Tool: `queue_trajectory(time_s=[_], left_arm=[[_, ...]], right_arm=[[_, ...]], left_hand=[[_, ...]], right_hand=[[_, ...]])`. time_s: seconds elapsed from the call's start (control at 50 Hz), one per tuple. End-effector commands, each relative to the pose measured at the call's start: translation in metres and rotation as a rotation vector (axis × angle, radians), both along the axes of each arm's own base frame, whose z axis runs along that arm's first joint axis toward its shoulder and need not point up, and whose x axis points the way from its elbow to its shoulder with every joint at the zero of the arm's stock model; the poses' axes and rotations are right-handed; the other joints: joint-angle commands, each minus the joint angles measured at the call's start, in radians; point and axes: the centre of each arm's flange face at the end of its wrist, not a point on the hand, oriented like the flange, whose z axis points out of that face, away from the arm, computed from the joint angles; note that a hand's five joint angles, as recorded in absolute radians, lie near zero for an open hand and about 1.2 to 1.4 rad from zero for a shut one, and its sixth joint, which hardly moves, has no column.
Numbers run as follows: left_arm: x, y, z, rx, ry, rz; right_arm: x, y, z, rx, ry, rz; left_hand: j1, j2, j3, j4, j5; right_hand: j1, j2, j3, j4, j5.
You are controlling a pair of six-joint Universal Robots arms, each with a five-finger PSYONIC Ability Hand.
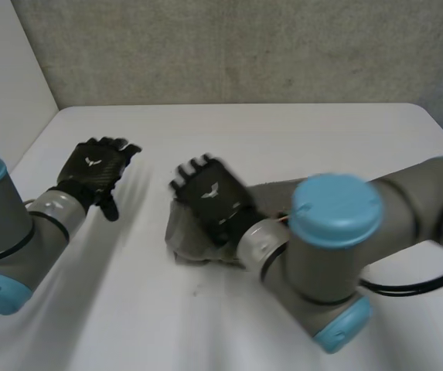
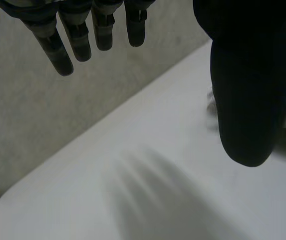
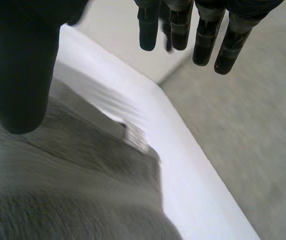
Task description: Fold the towel.
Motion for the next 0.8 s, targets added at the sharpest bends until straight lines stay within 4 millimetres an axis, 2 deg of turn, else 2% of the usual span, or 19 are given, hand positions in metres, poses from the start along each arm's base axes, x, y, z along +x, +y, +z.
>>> queue_trajectory(time_s=[0.02,0.06,0.12,0.16,0.3,0.32,0.34,0.38,0.4,0.42,0.5,0.56,0.6,0.66,0.7,0.72,0.76,0.78,0.8], left_arm=[[-0.041,0.023,0.032,-0.003,0.198,-0.109],[-0.059,0.031,0.036,0.013,0.253,-0.159],[-0.072,0.036,0.032,0.027,0.256,-0.194],[-0.098,0.046,0.012,0.067,0.234,-0.247],[-0.11,0.033,-0.029,0.076,0.126,-0.158],[-0.109,0.029,-0.041,0.079,0.09,-0.136],[-0.109,0.029,-0.041,0.079,0.089,-0.135],[-0.107,0.026,-0.062,0.101,0.029,-0.11],[-0.107,0.026,-0.062,0.101,0.029,-0.109],[-0.105,0.028,-0.068,0.116,0.013,-0.105],[-0.099,0.036,-0.079,0.157,-0.013,-0.099],[-0.094,0.043,-0.078,0.171,-0.023,-0.095],[-0.092,0.047,-0.071,0.164,-0.017,-0.095],[-0.087,0.052,-0.055,0.136,0.003,-0.088],[-0.081,0.052,-0.034,0.092,0.046,-0.041],[-0.081,0.052,-0.034,0.092,0.046,-0.041],[-0.077,0.052,-0.024,0.073,0.072,-0.012],[-0.074,0.051,-0.015,0.056,0.101,0.019],[-0.069,0.05,-0.007,0.046,0.125,0.052]], right_arm=[[-0.066,-0.038,0.014,0.242,-0.117,-0.27],[-0.095,-0.049,0.001,0.341,-0.125,-0.367],[-0.109,-0.054,-0.01,0.384,-0.119,-0.413],[-0.13,-0.059,-0.026,0.431,-0.1,-0.482],[-0.143,-0.058,-0.047,0.472,-0.078,-0.504],[-0.144,-0.061,-0.053,0.464,-0.077,-0.506],[-0.144,-0.061,-0.053,0.464,-0.077,-0.506],[-0.148,-0.071,-0.06,0.417,-0.088,-0.524],[-0.148,-0.071,-0.06,0.417,-0.089,-0.524],[-0.149,-0.076,-0.059,0.373,-0.092,-0.524],[-0.15,-0.084,-0.053,0.27,-0.064,-0.514],[-0.145,-0.087,-0.044,0.162,-0.009,-0.487],[-0.14,-0.097,-0.025,0.048,0.014,-0.475],[-0.135,-0.099,-0.015,0.001,0.016,-0.467],[-0.101,-0.084,0.001,-0.067,-0.005,-0.386],[-0.1,-0.084,0.001,-0.067,-0.005,-0.385],[-0.06,-0.058,0.014,-0.111,-0.038,-0.271],[-0.06,-0.058,0.014,-0.111,-0.038,-0.27],[-0.045,-0.047,0.015,-0.12,-0.042,-0.219]], left_hand=[[0.06,0.06,0.061,0.061,0.03],[0.074,0.074,0.075,0.075,0.045],[0.083,0.083,0.084,0.084,0.054],[0.112,0.113,0.113,0.114,0.083],[0.112,0.113,0.114,0.114,0.083],[0.112,0.113,0.113,0.114,0.083],[0.112,0.113,0.113,0.114,0.083],[0.11,0.11,0.111,0.111,0.08],[0.11,0.11,0.111,0.111,0.08],[0.11,0.11,0.111,0.111,0.08],[0.107,0.107,0.108,0.108,0.077],[0.104,0.104,0.105,0.105,0.074],[0.104,0.104,0.105,0.105,0.074],[0.11,0.11,0.111,0.111,0.08],[0.107,0.107,0.108,0.108,0.077],[0.107,0.107,0.108,0.108,0.077],[0.107,0.107,0.108,0.108,0.077],[0.104,0.104,0.105,0.105,0.074],[0.101,0.101,0.102,0.102,0.071]], right_hand=[[-0.034,-0.047,-0.037,-0.057,-0.057],[-0.034,-0.047,-0.037,-0.057,-0.057],[-0.034,-0.047,-0.037,-0.057,-0.057],[-0.034,-0.047,-0.037,-0.057,-0.057],[-0.004,-0.017,-0.007,-0.028,-0.028],[0.172,0.158,0.168,0.148,0.148],[0.173,0.16,0.17,0.149,0.15],[0.824,0.811,0.821,0.8,0.801],[0.828,0.815,0.825,0.804,0.804],[1.148,1.134,1.144,1.124,1.124],[1.188,1.175,1.185,1.164,1.164],[1.188,1.175,1.185,1.164,1.164],[1.188,1.175,1.185,1.164,1.164],[1.188,1.175,1.185,1.164,1.164],[1.188,1.175,1.185,1.164,1.164],[1.188,1.175,1.185,1.164,1.164],[1.188,1.175,1.185,1.164,1.164],[1.188,1.175,1.185,1.164,1.164],[1.188,1.175,1.185,1.164,1.164]])
